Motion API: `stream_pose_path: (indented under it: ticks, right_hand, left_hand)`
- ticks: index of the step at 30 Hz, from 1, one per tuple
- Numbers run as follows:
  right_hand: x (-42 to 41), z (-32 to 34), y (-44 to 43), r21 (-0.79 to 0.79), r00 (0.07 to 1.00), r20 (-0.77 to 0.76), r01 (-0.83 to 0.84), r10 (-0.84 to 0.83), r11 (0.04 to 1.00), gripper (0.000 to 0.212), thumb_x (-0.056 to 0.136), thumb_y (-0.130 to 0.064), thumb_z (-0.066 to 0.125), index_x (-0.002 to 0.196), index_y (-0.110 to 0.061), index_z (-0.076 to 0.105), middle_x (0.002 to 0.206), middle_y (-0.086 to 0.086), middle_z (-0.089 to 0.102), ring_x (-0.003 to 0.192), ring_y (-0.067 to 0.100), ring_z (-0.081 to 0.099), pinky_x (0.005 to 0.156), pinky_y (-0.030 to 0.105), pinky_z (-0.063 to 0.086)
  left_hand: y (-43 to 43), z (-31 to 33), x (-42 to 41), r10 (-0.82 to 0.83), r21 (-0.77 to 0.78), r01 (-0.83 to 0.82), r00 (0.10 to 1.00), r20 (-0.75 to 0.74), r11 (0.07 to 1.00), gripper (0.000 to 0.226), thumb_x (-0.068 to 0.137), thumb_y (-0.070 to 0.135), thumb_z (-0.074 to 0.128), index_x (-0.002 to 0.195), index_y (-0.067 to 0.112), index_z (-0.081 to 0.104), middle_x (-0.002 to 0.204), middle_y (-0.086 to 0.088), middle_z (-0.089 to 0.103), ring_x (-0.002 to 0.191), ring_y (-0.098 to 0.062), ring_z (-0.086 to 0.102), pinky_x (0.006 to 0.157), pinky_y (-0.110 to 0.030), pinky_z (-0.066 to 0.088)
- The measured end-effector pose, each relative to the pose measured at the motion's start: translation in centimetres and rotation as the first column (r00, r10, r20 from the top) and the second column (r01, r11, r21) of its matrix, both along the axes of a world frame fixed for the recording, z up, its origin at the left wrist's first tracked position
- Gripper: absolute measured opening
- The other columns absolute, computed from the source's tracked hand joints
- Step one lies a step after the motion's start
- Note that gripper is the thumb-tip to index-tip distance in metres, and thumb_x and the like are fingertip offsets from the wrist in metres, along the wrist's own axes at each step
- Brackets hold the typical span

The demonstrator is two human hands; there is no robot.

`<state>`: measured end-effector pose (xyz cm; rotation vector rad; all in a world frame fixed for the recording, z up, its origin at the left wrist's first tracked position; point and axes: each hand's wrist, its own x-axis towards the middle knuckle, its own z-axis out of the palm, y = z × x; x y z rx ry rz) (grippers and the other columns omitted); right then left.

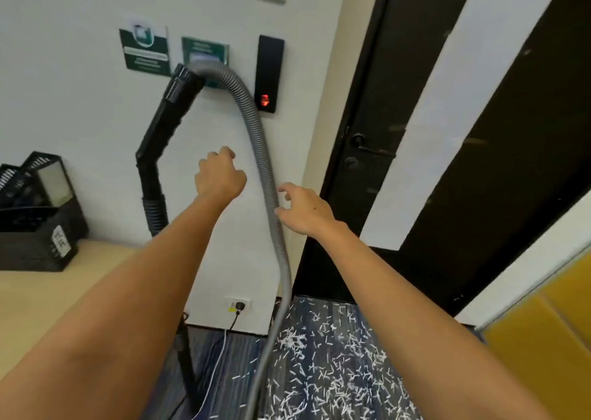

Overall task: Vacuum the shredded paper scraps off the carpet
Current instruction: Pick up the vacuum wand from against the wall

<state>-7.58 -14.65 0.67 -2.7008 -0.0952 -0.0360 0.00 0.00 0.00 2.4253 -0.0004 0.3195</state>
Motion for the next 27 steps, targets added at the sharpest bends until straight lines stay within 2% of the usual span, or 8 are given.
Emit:
stream_pose_path:
  ticks: [5, 8, 11, 13, 15, 19, 22, 27]
  right_hand:
    - [5.1, -2.8, 6.7, -0.007, 0.992, -0.13, -0.003, 0.002, 1.0, 0.059, 0.09, -0.021, 0.053, 0.146, -0.02, 0.033, 0.14, 0.007, 0.047, 0.125, 0.026, 0.047, 0.099, 0.039, 0.043]
    - [7.3, -4.6, 10.0, 0.007, 0.981, -0.192, -0.013, 0.014, 1.0, 0.062, 0.09, -0.019, 0.053, 0.147, -0.019, 0.029, 0.139, 0.008, 0.048, 0.124, 0.027, 0.047, 0.101, 0.038, 0.041]
    - [8.8, -5.9, 12.6, 0.012, 0.971, -0.238, -0.018, 0.02, 1.0, 0.063, 0.09, -0.018, 0.053, 0.148, -0.016, 0.028, 0.139, 0.009, 0.048, 0.125, 0.028, 0.047, 0.101, 0.038, 0.04]
    - [9.4, -6.7, 13.9, 0.005, 0.965, -0.259, -0.032, 0.032, 0.999, 0.063, 0.091, -0.018, 0.053, 0.148, -0.014, 0.026, 0.14, 0.01, 0.047, 0.125, 0.029, 0.046, 0.1, 0.037, 0.04]
    - [9.7, -7.3, 14.9, -0.002, 0.965, -0.259, -0.036, 0.034, 0.999, 0.064, 0.091, -0.018, 0.054, 0.148, -0.013, 0.024, 0.14, 0.01, 0.046, 0.126, 0.03, 0.045, 0.099, 0.037, 0.04]
    - [9.4, -8.5, 15.9, -0.014, 0.976, -0.218, -0.025, 0.021, 1.0, 0.071, 0.092, -0.021, 0.054, 0.151, -0.014, 0.016, 0.145, 0.011, 0.04, 0.129, 0.031, 0.04, 0.101, 0.041, 0.04]
    - [8.3, -9.1, 15.7, -0.016, 0.987, -0.163, -0.006, 0.003, 1.0, 0.076, 0.092, -0.025, 0.055, 0.152, -0.014, 0.009, 0.149, 0.011, 0.032, 0.132, 0.031, 0.033, 0.103, 0.043, 0.035]
    - [5.1, -11.4, 14.1, 0.066, 0.99, -0.125, 0.078, -0.069, 0.995, 0.093, 0.086, -0.036, 0.064, 0.153, -0.02, 0.001, 0.153, 0.009, 0.026, 0.135, 0.03, 0.029, 0.105, 0.046, 0.032]
  left_hand:
    - [5.8, -1.3, 4.6, 0.19, 0.061, -0.193, 0.981, 0.045, 0.979, 0.053, 0.084, 0.003, 0.055, 0.134, 0.01, 0.037, 0.137, -0.019, 0.035, 0.125, -0.037, 0.033, 0.099, -0.046, 0.037]
    - [8.4, -2.5, 6.5, 0.309, 0.071, -0.32, 0.941, 0.136, 0.945, 0.059, 0.079, 0.0, 0.059, 0.133, 0.008, 0.036, 0.137, -0.019, 0.032, 0.124, -0.037, 0.032, 0.102, -0.045, 0.033]
    - [10.3, -3.1, 8.0, 0.331, 0.014, -0.338, 0.928, 0.172, 0.941, 0.066, 0.078, 0.001, 0.061, 0.137, 0.006, 0.032, 0.141, -0.018, 0.03, 0.127, -0.036, 0.031, 0.106, -0.045, 0.029]
    - [11.2, -3.3, 9.0, 0.302, -0.009, -0.304, 0.942, 0.15, 0.953, 0.072, 0.08, 0.005, 0.062, 0.142, 0.005, 0.026, 0.144, -0.019, 0.03, 0.13, -0.035, 0.031, 0.109, -0.045, 0.026]
    - [12.0, -3.5, 9.9, 0.253, -0.002, -0.254, 0.962, 0.107, 0.967, 0.071, 0.084, 0.012, 0.062, 0.143, 0.004, 0.024, 0.139, -0.02, 0.039, 0.126, -0.037, 0.038, 0.108, -0.047, 0.027]
    - [12.5, -3.6, 9.4, 0.175, -0.047, -0.171, 0.979, 0.107, 0.984, 0.05, 0.088, 0.016, 0.057, 0.133, 0.002, 0.037, 0.126, -0.021, 0.049, 0.116, -0.037, 0.043, 0.09, -0.044, 0.041]
    - [11.7, -3.8, 7.8, 0.077, -0.073, -0.067, 0.986, 0.148, 0.995, 0.047, 0.085, 0.022, 0.061, 0.125, 0.005, 0.044, 0.121, -0.016, 0.05, 0.113, -0.032, 0.042, 0.077, -0.037, 0.041]
    - [8.3, -3.2, 4.5, -0.18, -0.217, 0.207, 0.974, 0.139, 0.954, 0.046, 0.077, 0.02, 0.07, 0.114, 0.006, 0.049, 0.102, -0.007, 0.057, 0.084, -0.018, 0.053, 0.067, -0.027, 0.041]
